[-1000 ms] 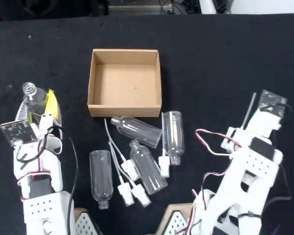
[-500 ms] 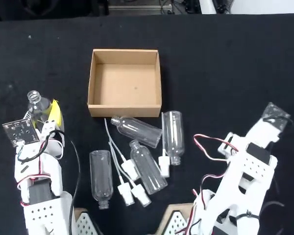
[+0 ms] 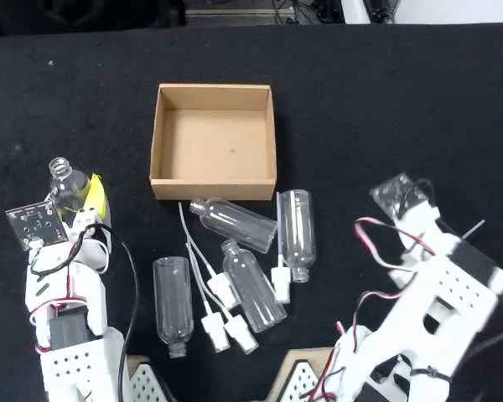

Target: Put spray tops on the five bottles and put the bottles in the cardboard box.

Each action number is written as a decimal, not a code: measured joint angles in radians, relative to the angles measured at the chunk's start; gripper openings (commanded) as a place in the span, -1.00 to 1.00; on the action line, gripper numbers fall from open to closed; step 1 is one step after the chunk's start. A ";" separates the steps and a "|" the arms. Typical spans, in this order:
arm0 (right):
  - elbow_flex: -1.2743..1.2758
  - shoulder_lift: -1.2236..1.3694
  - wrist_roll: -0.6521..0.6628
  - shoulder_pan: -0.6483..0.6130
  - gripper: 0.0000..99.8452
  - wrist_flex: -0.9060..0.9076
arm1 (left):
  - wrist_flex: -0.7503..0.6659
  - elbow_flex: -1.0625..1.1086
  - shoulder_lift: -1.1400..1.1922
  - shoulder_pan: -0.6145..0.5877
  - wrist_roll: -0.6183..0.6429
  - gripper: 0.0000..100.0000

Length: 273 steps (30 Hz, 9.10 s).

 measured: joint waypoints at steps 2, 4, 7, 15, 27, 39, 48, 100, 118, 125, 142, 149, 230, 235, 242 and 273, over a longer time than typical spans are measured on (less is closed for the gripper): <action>-0.009 0.000 0.178 0.063 -0.21 0.000 | 0.000 0.000 0.000 0.000 0.000 -0.94; -0.009 0.000 0.325 0.106 -0.25 -0.026 | 0.000 0.000 0.000 0.000 0.000 -0.94; 0.040 0.000 0.480 0.132 -0.26 -0.141 | 0.000 0.000 0.000 0.000 0.000 -0.94; 0.245 0.000 0.756 0.135 -0.27 -0.393 | 0.000 0.000 0.000 0.000 0.000 -0.94; 0.322 0.000 0.836 0.135 -0.30 -0.402 | 0.000 0.000 0.000 0.000 0.000 -0.94; 0.304 0.167 0.684 0.135 -0.29 -0.568 | 0.006 0.000 0.000 0.000 0.000 -0.94; 0.198 0.365 0.677 0.100 -0.36 -0.566 | 0.006 0.000 0.000 0.006 0.000 -0.94; 0.155 0.368 0.285 0.014 -0.83 -0.408 | 0.006 0.000 0.000 0.008 0.000 -0.94; -0.227 0.121 -0.281 -0.173 -0.98 0.081 | 0.006 0.000 0.000 0.008 0.000 -0.94; -0.592 -0.057 -0.850 -0.595 -0.98 0.295 | 0.006 0.000 0.000 0.008 0.000 -0.94; -0.614 -0.072 -1.315 -1.316 -0.98 -0.459 | 0.006 0.000 0.000 0.037 0.000 -0.94; -0.500 -0.072 -1.343 -1.332 -0.98 -0.893 | -0.025 0.000 0.000 0.133 0.000 -0.94; -0.663 -0.021 -1.244 -1.517 -0.68 -0.445 | -0.285 0.000 0.000 0.580 0.002 -0.94; -0.669 -0.021 -1.244 -1.507 -0.79 -0.445 | -0.285 0.000 0.000 0.580 0.000 -0.94; -0.712 -0.023 -1.244 -1.258 -0.85 -0.387 | -0.285 0.000 0.000 0.580 0.000 -0.94; -0.255 0.583 -1.530 -0.962 -0.64 -0.779 | -0.285 0.000 0.000 0.580 0.000 -0.94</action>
